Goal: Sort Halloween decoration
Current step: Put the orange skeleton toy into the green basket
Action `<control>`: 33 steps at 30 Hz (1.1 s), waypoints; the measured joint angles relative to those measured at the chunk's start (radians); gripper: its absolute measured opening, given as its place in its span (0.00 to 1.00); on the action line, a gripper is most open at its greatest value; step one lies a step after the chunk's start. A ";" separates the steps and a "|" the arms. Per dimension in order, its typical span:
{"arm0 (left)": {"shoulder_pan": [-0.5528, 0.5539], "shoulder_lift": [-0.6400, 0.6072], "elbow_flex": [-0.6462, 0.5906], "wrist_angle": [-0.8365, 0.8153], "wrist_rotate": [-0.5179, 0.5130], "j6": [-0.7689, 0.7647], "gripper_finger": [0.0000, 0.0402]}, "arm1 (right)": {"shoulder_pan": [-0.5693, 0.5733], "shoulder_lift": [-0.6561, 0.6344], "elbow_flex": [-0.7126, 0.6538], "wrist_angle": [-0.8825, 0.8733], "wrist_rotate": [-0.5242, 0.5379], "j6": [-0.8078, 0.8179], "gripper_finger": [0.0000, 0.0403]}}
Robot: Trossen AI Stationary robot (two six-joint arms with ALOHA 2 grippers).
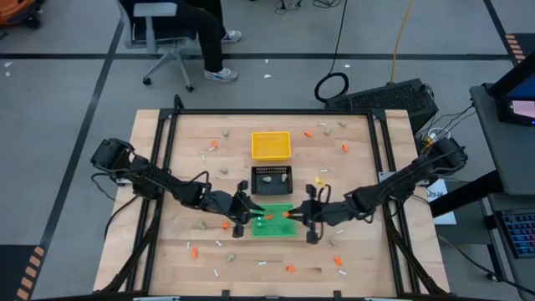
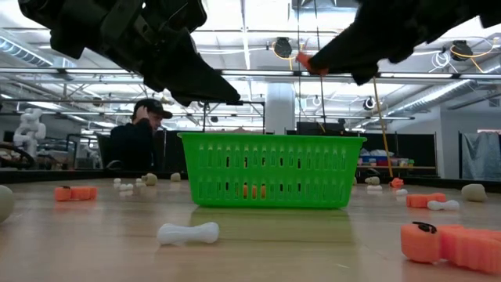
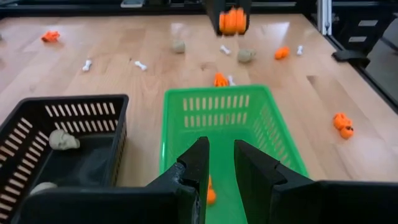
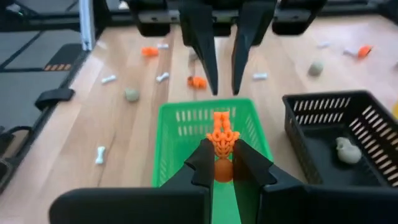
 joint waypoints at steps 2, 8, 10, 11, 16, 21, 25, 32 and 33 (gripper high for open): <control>0.000 -0.002 0.000 -0.011 0.000 0.000 0.18 | -0.016 0.032 0.021 -0.017 -0.023 0.012 0.04; 0.000 -0.012 0.000 -0.033 0.000 -0.001 0.18 | -0.053 0.098 0.053 -0.033 -0.100 0.043 0.04; 0.000 -0.016 0.000 -0.032 0.000 -0.001 0.18 | -0.064 0.111 0.053 -0.033 -0.104 0.056 0.04; 0.000 -0.016 0.000 -0.033 0.000 -0.001 0.18 | -0.070 0.118 0.053 -0.036 -0.105 0.061 0.04; 0.000 -0.016 0.000 -0.036 0.000 -0.001 0.18 | -0.098 0.153 0.053 -0.038 -0.147 0.088 0.04; 0.000 -0.016 0.000 -0.036 0.000 -0.001 0.18 | -0.120 0.184 0.053 -0.039 -0.184 0.098 0.04; 0.000 -0.016 0.000 -0.036 0.000 -0.001 0.18 | -0.134 0.205 0.053 -0.039 -0.207 0.101 0.04; 0.000 -0.016 0.000 -0.036 0.000 -0.001 0.18 | -0.138 0.205 0.053 -0.057 -0.232 0.096 0.05; 0.000 -0.016 0.000 -0.036 0.000 -0.001 0.18 | -0.137 0.205 0.053 -0.055 -0.232 0.095 0.06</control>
